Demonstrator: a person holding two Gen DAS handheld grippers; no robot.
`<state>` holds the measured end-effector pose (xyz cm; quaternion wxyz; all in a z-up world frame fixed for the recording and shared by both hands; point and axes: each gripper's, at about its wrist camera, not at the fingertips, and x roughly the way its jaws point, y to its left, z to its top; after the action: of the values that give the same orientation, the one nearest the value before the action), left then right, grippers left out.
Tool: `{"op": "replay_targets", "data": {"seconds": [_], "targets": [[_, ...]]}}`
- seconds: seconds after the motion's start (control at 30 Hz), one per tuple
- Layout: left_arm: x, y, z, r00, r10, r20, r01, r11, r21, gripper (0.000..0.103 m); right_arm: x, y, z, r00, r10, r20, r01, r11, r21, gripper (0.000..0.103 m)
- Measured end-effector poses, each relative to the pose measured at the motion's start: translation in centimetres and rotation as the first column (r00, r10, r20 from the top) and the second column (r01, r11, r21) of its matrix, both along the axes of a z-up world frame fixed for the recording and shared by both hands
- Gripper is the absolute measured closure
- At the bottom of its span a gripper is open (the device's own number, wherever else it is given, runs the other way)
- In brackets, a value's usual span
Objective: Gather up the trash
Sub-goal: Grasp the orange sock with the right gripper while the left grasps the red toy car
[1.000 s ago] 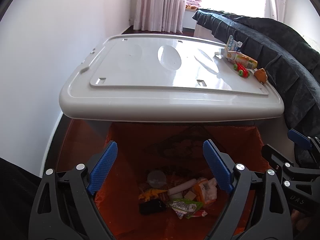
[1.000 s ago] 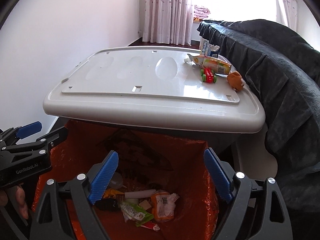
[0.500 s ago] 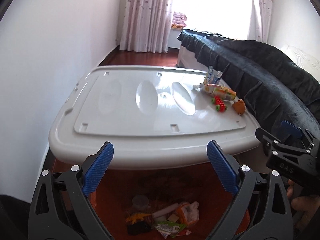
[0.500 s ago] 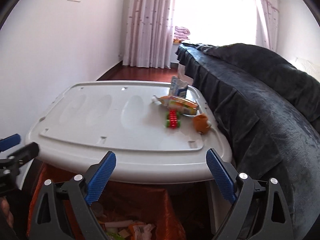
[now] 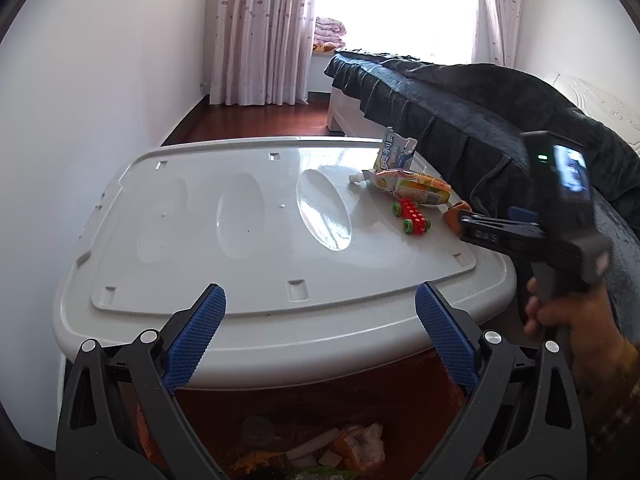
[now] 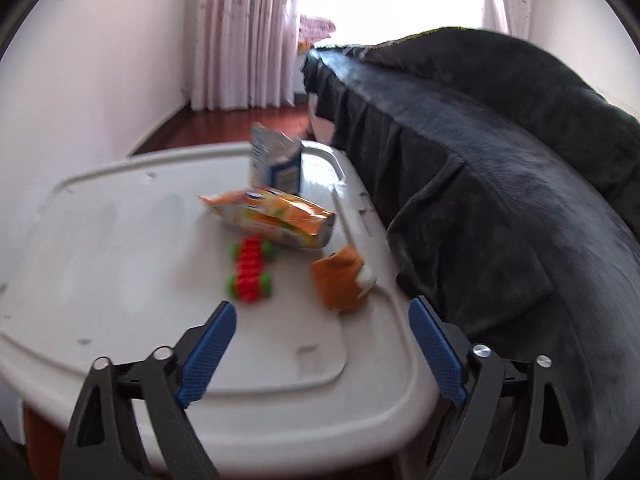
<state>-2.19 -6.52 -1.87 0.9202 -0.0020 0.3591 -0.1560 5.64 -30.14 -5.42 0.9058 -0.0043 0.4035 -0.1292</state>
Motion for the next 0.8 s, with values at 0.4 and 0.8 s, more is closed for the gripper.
{"op": "replay_targets", "data": {"seconds": [0.4, 0.8], "targets": [[0.9, -1.1, -1.3, 0.999, -0.043, 0.018, 0.042, 0.999, 0.027, 0.010, 6.2, -2.9, -4.5, 0.992, 0.004, -0.127, -0.002, 1.000, 0.020, 0.043], [2.3, -3.6, -1.6, 0.997, -0.069, -0.019, 0.069, 0.998, 0.003, 0.010, 3.4, -3.0, 0.6, 1.000, 0.009, -0.011, -0.008, 0.998, 0.068, 0.069]]}}
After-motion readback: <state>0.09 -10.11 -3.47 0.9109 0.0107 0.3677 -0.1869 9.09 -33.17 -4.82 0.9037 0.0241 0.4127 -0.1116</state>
